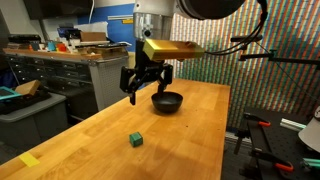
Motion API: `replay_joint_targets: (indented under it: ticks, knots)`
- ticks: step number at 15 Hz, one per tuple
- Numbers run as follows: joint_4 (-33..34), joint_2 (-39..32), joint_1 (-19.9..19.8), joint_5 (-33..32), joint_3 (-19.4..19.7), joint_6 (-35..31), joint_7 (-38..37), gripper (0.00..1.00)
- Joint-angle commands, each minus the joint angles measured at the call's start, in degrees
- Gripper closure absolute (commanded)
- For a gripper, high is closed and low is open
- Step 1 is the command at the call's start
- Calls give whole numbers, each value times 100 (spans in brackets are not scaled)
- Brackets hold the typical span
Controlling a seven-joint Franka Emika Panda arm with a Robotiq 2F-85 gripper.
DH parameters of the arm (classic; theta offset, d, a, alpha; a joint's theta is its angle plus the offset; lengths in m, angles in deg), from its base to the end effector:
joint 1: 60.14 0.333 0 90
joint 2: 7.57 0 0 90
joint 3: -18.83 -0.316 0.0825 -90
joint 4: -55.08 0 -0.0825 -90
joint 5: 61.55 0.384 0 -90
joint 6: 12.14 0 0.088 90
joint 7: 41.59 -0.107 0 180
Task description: Put the green cube inside the black bowl
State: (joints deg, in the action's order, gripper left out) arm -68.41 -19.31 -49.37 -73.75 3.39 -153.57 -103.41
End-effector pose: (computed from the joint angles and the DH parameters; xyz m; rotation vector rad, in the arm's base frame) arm 0.5151 0.2515 0.3184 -3.0282 0.7270 -0.2291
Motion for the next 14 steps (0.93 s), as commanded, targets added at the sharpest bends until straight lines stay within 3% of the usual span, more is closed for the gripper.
replay_joint_targets:
  ticks: [1,14]
  knots:
    - [450,-556,346,31,336,-280,67,0]
    - [1016,-1752,891,-86,1163,-886,714,0]
